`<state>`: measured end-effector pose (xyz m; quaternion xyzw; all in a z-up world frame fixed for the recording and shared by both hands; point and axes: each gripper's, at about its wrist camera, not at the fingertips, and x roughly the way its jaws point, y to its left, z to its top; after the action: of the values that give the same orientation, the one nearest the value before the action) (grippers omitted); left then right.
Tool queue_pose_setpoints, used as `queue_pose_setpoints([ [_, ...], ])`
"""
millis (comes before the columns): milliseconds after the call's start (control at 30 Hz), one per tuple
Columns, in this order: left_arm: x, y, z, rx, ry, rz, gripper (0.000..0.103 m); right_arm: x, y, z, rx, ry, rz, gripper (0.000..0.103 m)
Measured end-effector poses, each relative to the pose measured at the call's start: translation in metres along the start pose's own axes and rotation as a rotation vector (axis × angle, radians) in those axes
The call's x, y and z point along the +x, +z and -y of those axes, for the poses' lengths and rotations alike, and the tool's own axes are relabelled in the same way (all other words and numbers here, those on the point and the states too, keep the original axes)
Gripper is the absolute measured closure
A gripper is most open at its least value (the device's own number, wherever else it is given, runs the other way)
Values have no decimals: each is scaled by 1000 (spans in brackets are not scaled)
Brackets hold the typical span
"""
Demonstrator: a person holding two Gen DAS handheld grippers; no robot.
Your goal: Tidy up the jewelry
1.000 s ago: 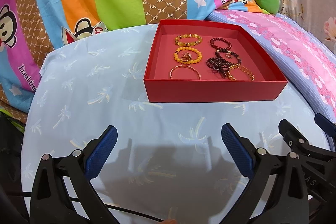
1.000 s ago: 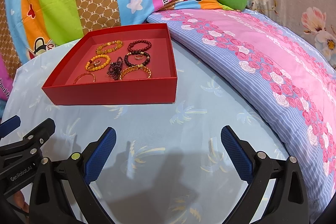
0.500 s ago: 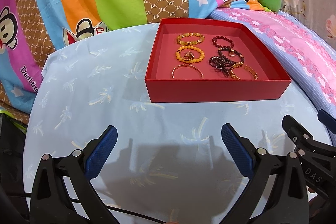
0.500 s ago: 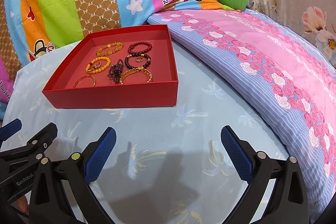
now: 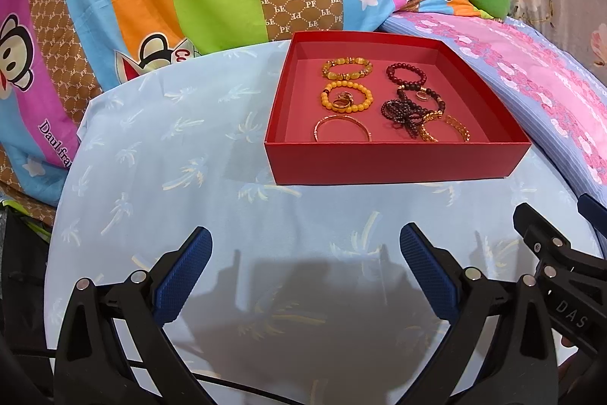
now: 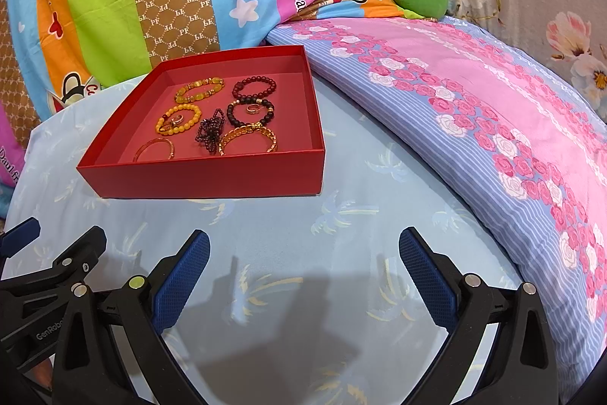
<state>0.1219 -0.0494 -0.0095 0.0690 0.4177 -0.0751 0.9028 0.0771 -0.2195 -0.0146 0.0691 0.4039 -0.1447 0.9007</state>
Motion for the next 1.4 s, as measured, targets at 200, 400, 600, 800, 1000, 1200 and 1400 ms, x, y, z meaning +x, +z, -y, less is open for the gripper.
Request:
queue_pose_setpoints([
  [200, -1, 0, -1, 1, 14, 4, 8, 0, 1, -2, 0, 3, -1, 7],
  [400, -1, -1, -1, -2, 23, 3, 8, 0, 3, -4, 1, 3, -2, 6],
  [600, -1, 0, -1, -1, 25, 5, 8, 0, 3, -5, 0, 2, 0, 7],
  [800, -2, 0, -1, 4, 26, 9, 9, 0, 3, -4, 1, 4, 0, 7],
  [1000, -3, 3, 0, 5, 28, 10, 9, 0, 4, -5, 0, 3, 2, 7],
  [1200, -6, 7, 0, 10, 30, 20, 10, -2, 10, -5, 5, 7, 7, 7],
  [1400, -6, 8, 0, 14, 26, 23, 10, -1, 10, -6, 5, 8, 6, 6],
])
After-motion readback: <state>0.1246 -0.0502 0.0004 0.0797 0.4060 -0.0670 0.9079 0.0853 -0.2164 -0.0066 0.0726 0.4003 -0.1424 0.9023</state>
